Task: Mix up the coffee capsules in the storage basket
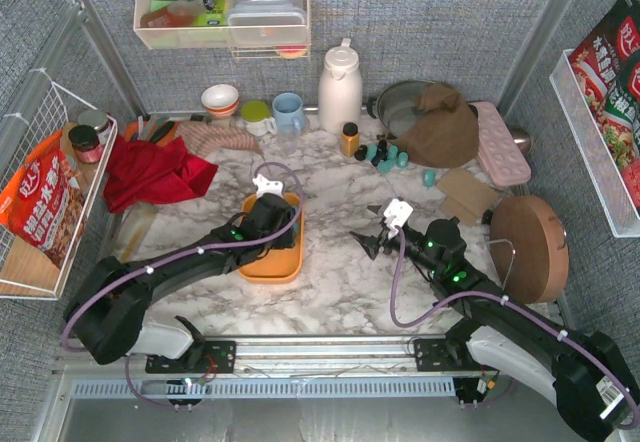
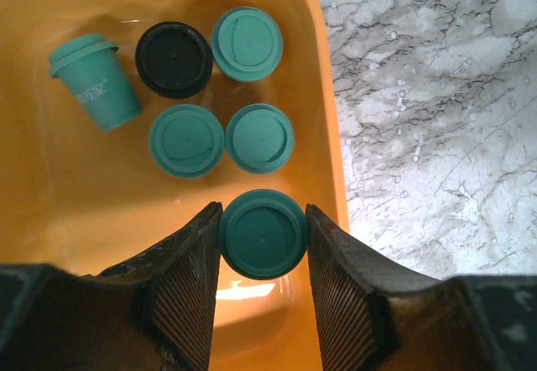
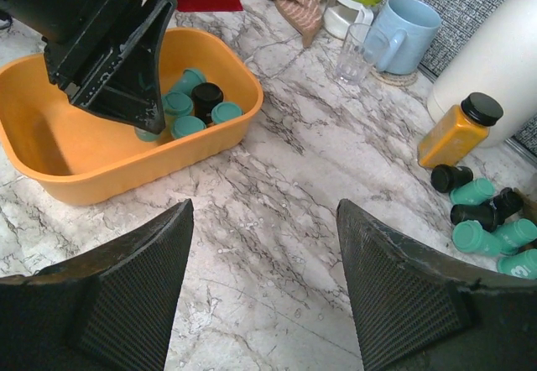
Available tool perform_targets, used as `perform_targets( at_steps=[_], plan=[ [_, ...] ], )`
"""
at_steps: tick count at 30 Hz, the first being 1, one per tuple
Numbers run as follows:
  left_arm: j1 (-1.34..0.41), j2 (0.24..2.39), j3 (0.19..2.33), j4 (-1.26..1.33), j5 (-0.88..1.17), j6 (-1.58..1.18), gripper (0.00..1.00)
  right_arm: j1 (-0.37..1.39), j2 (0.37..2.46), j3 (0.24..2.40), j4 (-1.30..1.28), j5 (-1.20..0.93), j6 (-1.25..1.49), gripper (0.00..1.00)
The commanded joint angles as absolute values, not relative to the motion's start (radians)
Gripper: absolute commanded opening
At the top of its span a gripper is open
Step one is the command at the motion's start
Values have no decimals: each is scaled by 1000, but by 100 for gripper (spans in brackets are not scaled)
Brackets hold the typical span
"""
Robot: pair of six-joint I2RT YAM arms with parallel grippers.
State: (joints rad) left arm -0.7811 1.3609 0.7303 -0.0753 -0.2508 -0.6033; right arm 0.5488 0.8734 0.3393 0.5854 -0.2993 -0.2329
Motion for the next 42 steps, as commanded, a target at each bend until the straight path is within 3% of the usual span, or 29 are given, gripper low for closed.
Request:
perform_targets(
  at_steps=[1,22,32,38,42],
  plan=[
    [-779,1385,723,3,-227,-638,50,549,874,353,604,-305,-235,73],
    [-779,1433,690,52,-233,-686,58,551,892,367,581,-310,-238,73],
    [-779,1289,744,-42,-280,-663,58,551,898,374,570,-302,-236,73],
    [-779,1148,785,-116,-333,-608,60,550,933,411,547,-100,-147,73],
    [-779,1044,782,-106,-400,-510,73,541,985,501,424,194,-29,73]
  ],
)
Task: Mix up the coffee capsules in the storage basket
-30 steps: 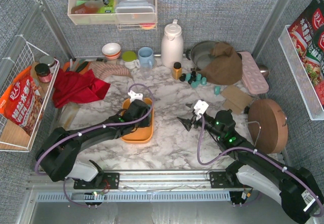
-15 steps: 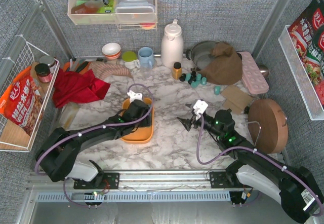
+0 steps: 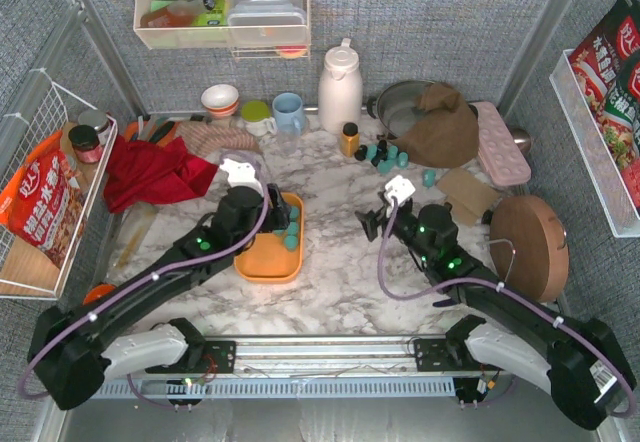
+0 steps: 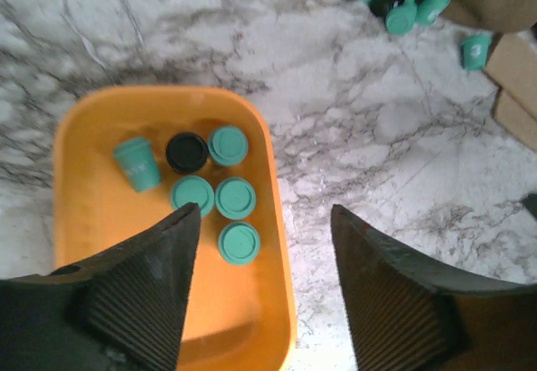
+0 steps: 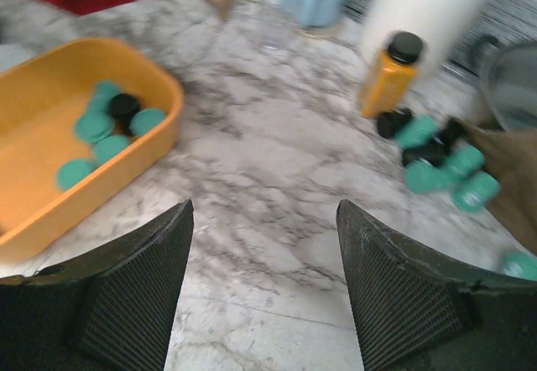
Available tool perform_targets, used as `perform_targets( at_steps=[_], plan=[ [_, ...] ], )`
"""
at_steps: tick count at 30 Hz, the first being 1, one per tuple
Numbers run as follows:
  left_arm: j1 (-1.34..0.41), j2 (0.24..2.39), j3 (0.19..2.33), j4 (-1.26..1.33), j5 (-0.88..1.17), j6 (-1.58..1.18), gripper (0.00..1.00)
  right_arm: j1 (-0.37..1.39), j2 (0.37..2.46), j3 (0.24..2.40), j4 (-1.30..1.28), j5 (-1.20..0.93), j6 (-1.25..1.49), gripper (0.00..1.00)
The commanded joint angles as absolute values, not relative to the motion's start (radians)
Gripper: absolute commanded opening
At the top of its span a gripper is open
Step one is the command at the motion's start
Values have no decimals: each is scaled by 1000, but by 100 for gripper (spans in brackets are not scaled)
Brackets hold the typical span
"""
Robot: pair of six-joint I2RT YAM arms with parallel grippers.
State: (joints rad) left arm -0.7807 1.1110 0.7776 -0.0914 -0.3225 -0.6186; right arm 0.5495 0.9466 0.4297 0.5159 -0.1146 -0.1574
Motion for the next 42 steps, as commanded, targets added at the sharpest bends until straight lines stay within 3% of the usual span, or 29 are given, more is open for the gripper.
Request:
perform_targets(
  at_steps=[1,4,11,15,23,29,42],
  plan=[
    [-779,1022,782,-101,-415,-480,81,535,1006,534,378,268,6,73],
    [-779,968,788,-105,-472,-402,99,502,1083,625,251,440,104,73],
    [-779,868,828,-164,-460,-229,99,323,1309,784,38,541,360,75],
    [-779,816,794,-168,-454,-190,99,229,1447,871,-20,533,380,69],
    [-779,716,731,-146,-467,-176,99,60,1758,1185,-189,183,285,65],
    [-779,670,716,-150,-460,-178,99,2,1917,1365,-335,85,244,60],
    [-779,635,713,-146,-438,-195,99,-31,2069,1543,-473,42,256,52]
  ],
)
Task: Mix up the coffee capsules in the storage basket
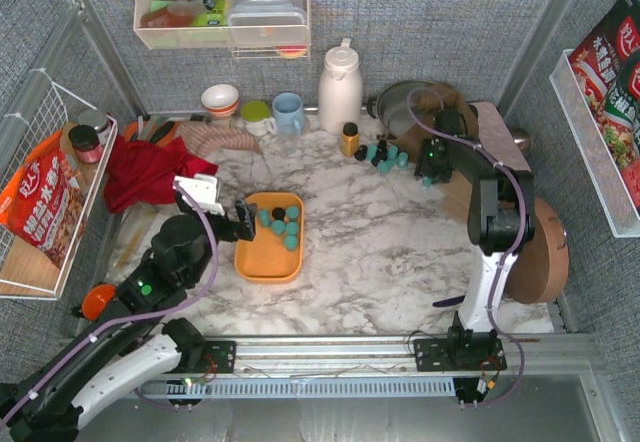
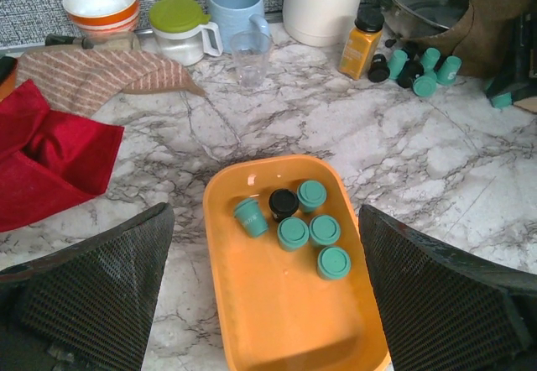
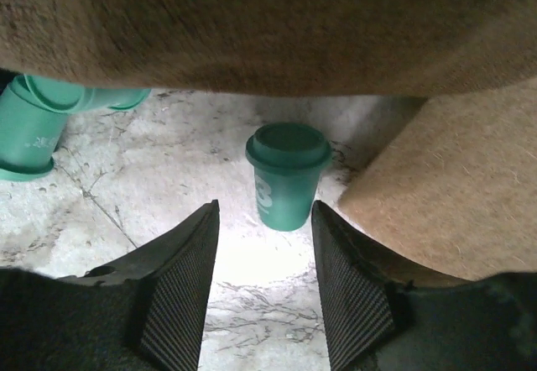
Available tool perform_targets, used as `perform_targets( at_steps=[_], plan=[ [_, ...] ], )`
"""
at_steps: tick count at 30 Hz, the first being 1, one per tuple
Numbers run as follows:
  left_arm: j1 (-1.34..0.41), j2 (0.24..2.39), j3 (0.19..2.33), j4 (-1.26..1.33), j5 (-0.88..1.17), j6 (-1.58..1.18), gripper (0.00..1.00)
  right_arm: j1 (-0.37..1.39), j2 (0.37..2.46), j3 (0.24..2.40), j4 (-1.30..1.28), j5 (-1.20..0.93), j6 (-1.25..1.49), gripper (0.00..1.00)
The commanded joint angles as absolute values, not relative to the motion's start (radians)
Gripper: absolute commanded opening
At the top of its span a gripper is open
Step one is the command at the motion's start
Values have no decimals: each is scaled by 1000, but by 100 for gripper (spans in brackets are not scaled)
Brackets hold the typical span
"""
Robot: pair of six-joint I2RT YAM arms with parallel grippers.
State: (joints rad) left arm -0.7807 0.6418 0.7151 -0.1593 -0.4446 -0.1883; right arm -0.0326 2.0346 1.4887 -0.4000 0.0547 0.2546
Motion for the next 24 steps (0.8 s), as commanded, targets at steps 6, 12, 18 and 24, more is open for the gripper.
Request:
perform_targets(
  at_steps=[6,12,18,24],
  plan=[
    [-779,622,711,-146,-428,-201,99,-29,2095,1581,-491,115,275,50],
    [-779,613,710,-145,-418,-204,99,-19,2116,1615,-511,183,282,49],
    [-779,608,712,-149,-413,-202,99,-7,2169,1686,-557,167,254,44],
    [-778,597,709,-147,-417,-201,99,4,2146,1661,-550,174,244,43]
  ],
)
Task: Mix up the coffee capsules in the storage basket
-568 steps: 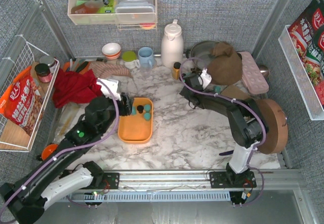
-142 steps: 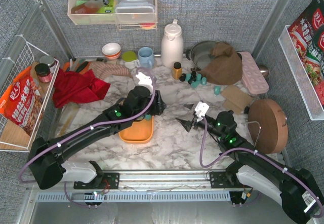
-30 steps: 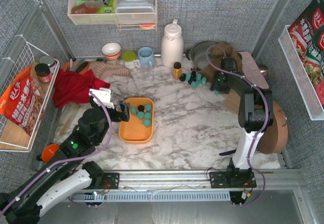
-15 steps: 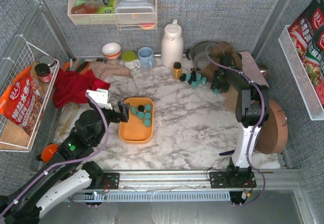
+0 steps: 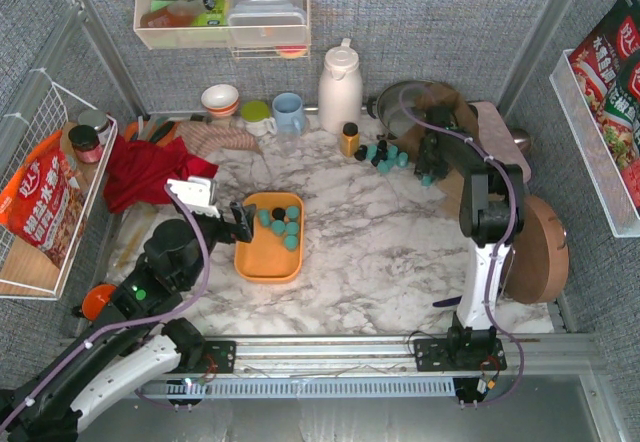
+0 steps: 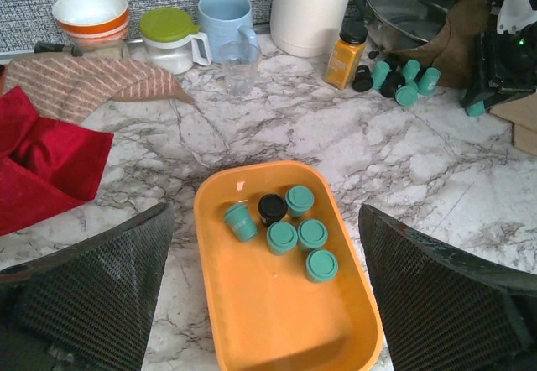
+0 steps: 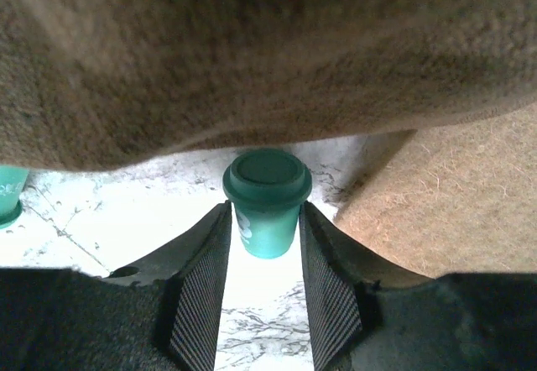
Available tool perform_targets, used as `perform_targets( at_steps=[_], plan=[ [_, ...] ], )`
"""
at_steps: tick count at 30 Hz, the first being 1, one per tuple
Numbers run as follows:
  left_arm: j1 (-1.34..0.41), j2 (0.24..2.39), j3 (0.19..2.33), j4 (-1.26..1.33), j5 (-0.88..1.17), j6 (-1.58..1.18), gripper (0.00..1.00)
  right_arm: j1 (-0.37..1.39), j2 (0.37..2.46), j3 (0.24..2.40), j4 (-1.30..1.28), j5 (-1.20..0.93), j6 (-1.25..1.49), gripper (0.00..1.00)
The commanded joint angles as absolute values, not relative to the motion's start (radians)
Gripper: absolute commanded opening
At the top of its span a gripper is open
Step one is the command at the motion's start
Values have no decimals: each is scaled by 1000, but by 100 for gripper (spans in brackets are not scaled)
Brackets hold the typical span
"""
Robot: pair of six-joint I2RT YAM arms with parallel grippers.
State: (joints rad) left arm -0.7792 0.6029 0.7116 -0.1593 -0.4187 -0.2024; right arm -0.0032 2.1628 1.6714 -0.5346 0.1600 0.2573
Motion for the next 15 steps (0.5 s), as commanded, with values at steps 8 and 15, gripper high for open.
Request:
perform_targets(
  at_steps=[8,15],
  plan=[
    [-778,602,710,-149,-417,-201,99,9,2146,1660,-565,158,236,42],
    [-779,591,707,-146,-428,-200,99,19,2089,1590,-503,153,224,30]
  ],
)
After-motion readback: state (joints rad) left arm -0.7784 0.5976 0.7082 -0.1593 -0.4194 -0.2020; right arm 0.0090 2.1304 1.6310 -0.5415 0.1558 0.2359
